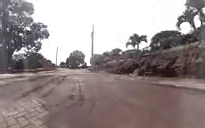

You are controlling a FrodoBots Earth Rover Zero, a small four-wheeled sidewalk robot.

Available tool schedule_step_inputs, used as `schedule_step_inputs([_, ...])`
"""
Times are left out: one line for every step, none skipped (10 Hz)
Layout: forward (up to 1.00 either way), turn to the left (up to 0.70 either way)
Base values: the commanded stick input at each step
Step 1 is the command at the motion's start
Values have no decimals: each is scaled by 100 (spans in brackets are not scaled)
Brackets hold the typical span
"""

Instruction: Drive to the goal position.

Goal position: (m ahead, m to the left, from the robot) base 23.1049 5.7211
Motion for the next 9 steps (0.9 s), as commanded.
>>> schedule_step_inputs([70,-23])
schedule_step_inputs([70,-26])
schedule_step_inputs([70,0])
schedule_step_inputs([70,0])
schedule_step_inputs([70,0])
schedule_step_inputs([70,0])
schedule_step_inputs([70,0])
schedule_step_inputs([70,0])
schedule_step_inputs([70,0])
